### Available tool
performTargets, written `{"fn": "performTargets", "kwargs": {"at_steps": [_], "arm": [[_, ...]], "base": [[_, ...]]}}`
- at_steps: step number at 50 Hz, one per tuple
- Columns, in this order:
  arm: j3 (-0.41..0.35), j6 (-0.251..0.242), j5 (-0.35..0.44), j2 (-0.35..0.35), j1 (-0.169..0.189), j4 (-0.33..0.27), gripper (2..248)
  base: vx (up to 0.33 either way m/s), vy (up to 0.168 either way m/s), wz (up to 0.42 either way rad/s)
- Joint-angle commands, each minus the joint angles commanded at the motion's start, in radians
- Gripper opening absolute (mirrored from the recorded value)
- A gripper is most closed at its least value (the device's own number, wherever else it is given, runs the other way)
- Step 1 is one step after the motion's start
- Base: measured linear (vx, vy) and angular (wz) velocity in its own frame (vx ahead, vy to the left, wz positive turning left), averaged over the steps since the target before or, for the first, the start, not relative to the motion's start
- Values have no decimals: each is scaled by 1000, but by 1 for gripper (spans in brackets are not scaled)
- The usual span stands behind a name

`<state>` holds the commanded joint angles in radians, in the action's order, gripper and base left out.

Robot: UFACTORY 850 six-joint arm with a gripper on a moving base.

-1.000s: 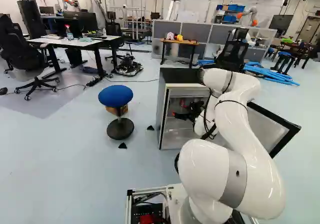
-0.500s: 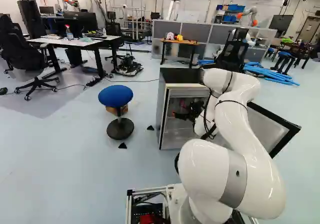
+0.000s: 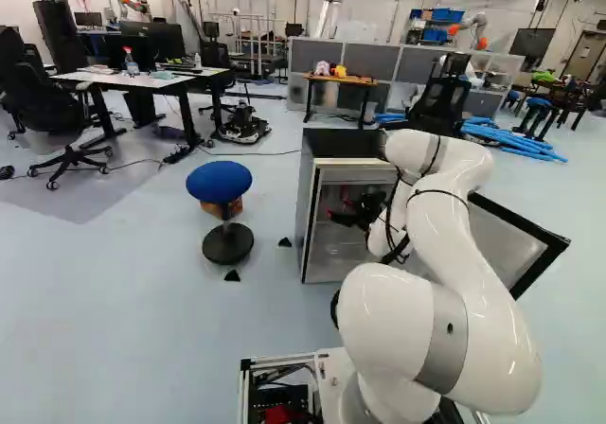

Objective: Grab a drink from the fridge

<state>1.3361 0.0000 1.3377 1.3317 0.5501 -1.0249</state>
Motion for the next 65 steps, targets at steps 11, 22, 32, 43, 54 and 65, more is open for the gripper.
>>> {"fn": "performTargets", "kwargs": {"at_steps": [11,22,32,43,54,65], "arm": [[0,0,0,0,0,0,205],[0,0,0,0,0,0,197],[0,0,0,0,0,0,191],[0,0,0,0,0,0,186],[0,0,0,0,0,0,152],[0,0,0,0,0,0,128]], "base": [[0,0,0],[0,0,0],[0,0,0],[0,0,0],[0,0,0],[0,0,0]]}}
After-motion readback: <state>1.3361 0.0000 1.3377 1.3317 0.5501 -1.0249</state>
